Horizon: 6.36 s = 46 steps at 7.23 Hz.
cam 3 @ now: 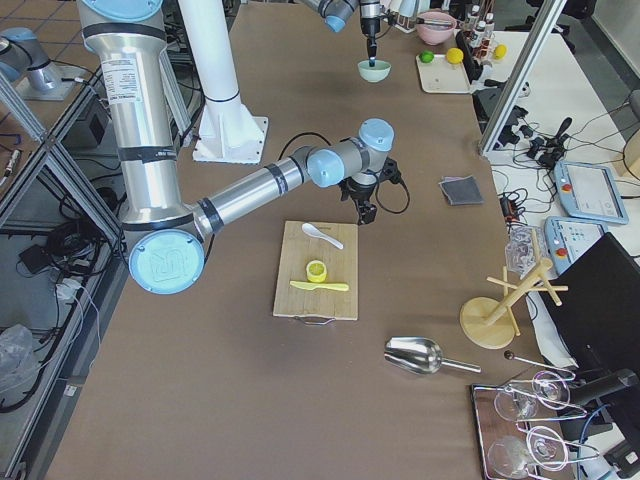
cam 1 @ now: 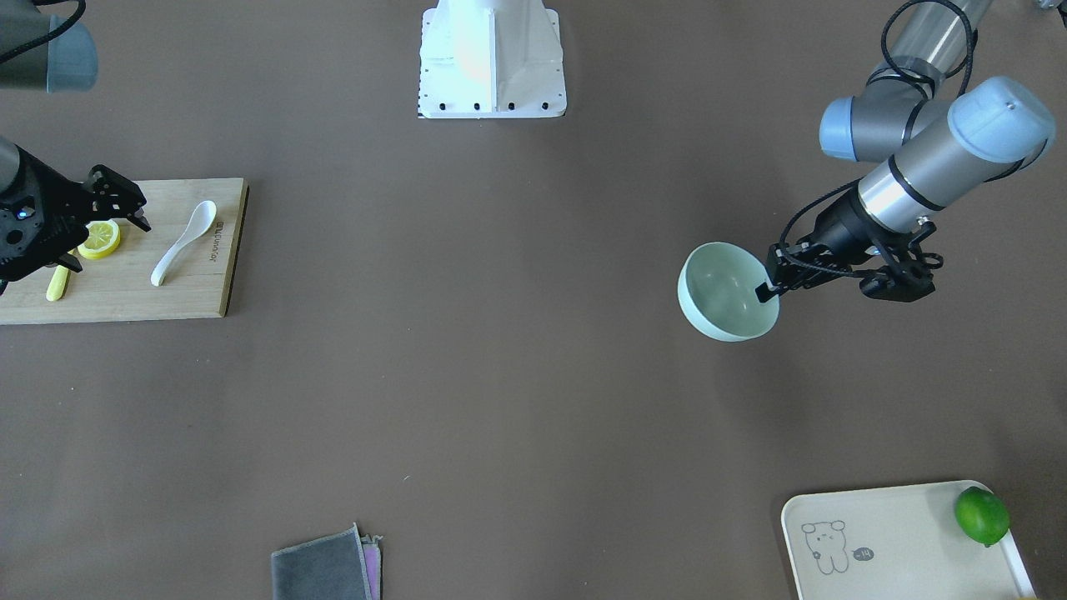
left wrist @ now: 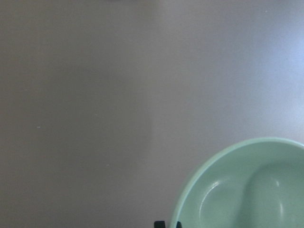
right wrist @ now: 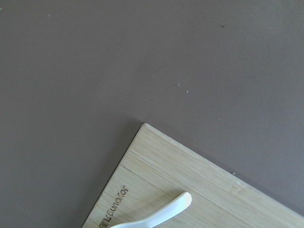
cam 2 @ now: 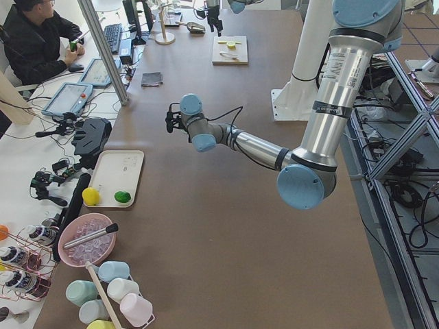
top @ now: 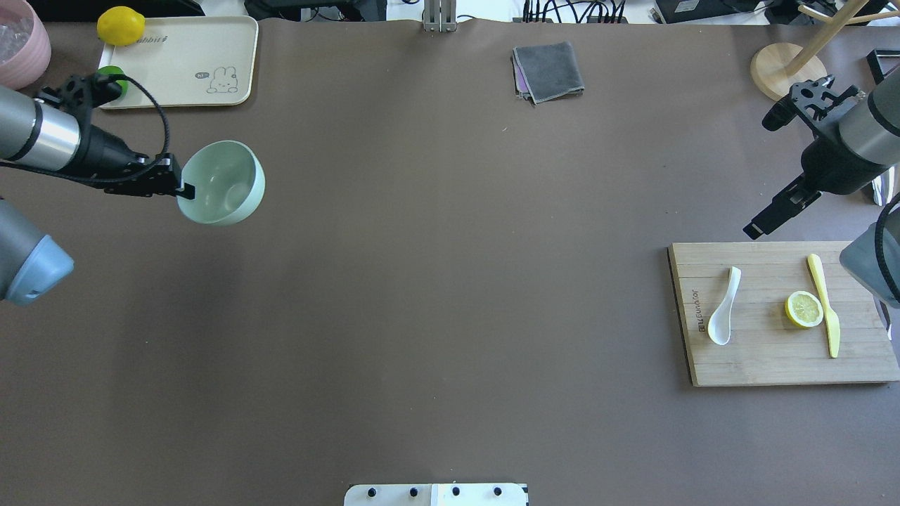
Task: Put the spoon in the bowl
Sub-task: 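Move the left gripper to the green bowl while the right approaches the board, then hold the left gripper at the bowl while lowering the right over the spoon, then close the right gripper on the white spoon handle while the left gripper draws back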
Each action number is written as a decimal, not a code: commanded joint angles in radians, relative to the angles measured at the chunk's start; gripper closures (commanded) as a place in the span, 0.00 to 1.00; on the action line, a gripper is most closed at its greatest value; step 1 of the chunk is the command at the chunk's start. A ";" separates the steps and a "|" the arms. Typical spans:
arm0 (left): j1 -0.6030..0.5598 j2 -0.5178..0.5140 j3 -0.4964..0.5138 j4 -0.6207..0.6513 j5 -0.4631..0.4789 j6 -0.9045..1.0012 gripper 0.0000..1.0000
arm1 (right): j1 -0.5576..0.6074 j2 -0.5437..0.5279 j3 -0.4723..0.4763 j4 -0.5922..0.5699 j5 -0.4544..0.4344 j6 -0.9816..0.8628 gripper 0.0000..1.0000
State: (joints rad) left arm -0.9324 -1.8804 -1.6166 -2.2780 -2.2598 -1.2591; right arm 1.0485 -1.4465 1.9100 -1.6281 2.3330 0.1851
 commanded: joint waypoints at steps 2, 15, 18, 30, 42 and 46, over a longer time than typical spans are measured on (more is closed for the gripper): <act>0.145 -0.196 -0.008 0.187 0.193 -0.135 1.00 | -0.004 -0.035 0.001 -0.001 -0.044 0.441 0.00; 0.437 -0.319 -0.026 0.351 0.620 -0.183 0.03 | -0.145 -0.057 -0.038 -0.001 -0.129 0.764 0.00; 0.406 -0.309 -0.077 0.394 0.621 -0.175 0.03 | -0.172 -0.054 -0.066 -0.001 -0.130 0.768 0.00; 0.409 -0.305 -0.118 0.457 0.623 -0.166 0.03 | -0.191 -0.041 -0.157 0.240 -0.133 0.921 0.02; 0.368 -0.183 -0.252 0.443 0.664 0.007 0.02 | -0.229 -0.095 -0.117 0.252 -0.146 0.987 0.00; 0.360 -0.178 -0.261 0.445 0.664 0.009 0.02 | -0.243 -0.094 -0.134 0.251 -0.169 1.002 0.33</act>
State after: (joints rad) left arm -0.5703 -2.0603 -1.8722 -1.8332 -1.5954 -1.2507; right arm 0.8090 -1.5396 1.7843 -1.3769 2.1725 1.1844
